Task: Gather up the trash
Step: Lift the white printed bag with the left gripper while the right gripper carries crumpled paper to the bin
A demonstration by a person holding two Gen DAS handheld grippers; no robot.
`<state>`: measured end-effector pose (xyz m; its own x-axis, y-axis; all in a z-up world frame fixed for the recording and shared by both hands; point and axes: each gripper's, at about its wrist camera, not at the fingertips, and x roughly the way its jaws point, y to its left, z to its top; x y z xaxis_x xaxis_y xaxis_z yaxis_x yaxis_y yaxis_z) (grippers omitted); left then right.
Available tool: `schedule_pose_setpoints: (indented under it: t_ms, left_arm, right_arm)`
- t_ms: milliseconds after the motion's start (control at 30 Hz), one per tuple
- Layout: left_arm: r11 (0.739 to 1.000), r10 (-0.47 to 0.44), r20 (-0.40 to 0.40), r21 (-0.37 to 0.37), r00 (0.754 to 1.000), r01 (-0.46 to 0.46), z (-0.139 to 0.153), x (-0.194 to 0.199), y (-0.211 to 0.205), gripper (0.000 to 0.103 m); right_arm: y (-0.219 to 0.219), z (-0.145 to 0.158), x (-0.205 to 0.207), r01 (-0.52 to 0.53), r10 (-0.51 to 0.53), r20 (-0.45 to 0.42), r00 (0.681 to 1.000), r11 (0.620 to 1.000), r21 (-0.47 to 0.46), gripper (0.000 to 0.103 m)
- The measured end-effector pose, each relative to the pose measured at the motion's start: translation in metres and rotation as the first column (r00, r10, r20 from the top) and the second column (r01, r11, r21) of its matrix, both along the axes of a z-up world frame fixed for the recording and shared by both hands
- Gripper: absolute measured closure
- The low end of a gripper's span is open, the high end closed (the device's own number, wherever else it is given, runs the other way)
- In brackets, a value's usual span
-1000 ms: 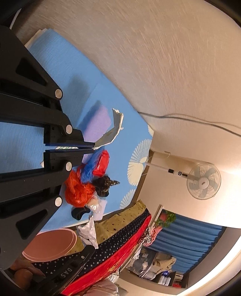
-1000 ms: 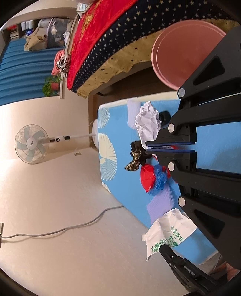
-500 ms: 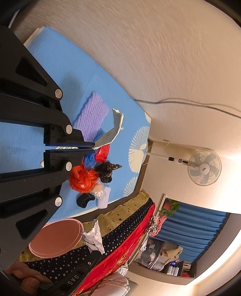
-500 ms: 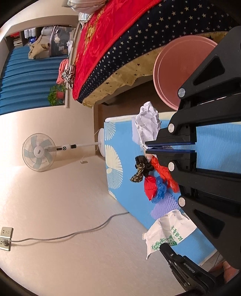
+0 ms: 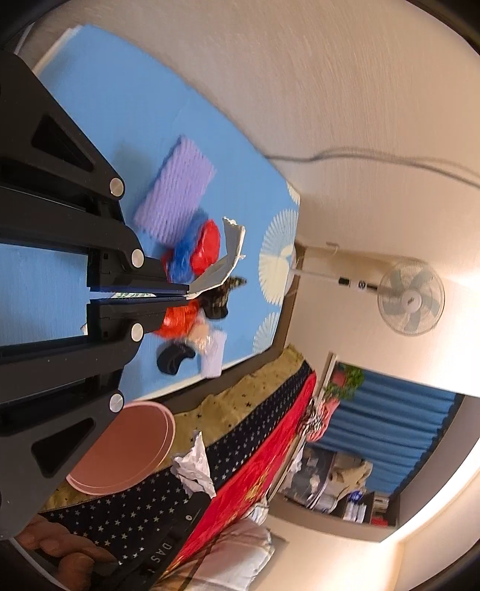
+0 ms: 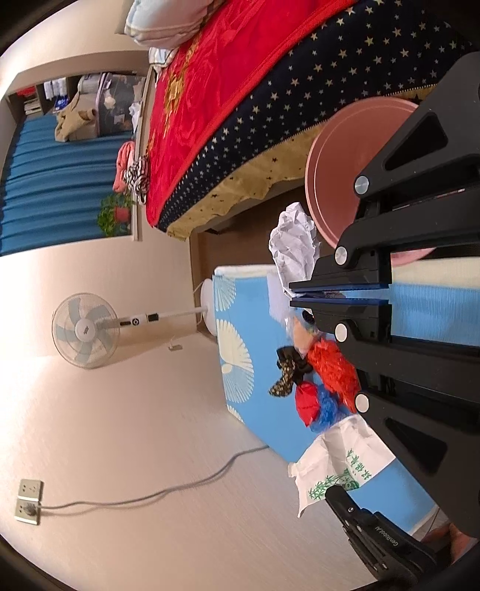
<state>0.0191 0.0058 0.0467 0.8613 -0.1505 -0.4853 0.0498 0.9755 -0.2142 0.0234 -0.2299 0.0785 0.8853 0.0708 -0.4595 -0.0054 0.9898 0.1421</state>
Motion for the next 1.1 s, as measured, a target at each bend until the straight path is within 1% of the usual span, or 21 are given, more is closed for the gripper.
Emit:
schedule_pose_setpoints:
  t_ms: [267, 467, 767, 967, 1100]
  left_arm:
    - [0.996, -0.089, 0.026, 0.021, 0.996, 0.088, 0.001, 0.011, -0.031, 0.102]
    - [0.988, -0.155, 0.036, 0.019, 0.987, 0.154, -0.001, 0.019, -0.054, 0.102]
    - [0.972, -0.236, 0.034, -0.016, 0.971, 0.236, -0.007, 0.029, -0.080, 0.102]
    - [0.954, -0.297, 0.043, -0.017, 0.954, 0.298, -0.007, 0.033, -0.102, 0.102]
    - [0.947, -0.317, 0.039, -0.036, 0.948, 0.319, -0.010, 0.038, -0.112, 0.102]
  right_arm:
    - [-0.027, 0.000, -0.001, 0.062, -0.062, -0.006, 0.998, 0.998, 0.003, 0.100]
    - [-0.045, -0.002, -0.002, 0.118, -0.118, -0.008, 0.993, 0.993, 0.011, 0.100]
    - [-0.069, -0.004, -0.008, 0.206, -0.205, -0.013, 0.979, 0.979, 0.011, 0.100]
    - [-0.079, -0.006, -0.010, 0.250, -0.250, -0.012, 0.968, 0.968, -0.003, 0.100]
    - [-0.089, -0.007, -0.012, 0.290, -0.290, -0.008, 0.957, 0.957, -0.007, 0.100]
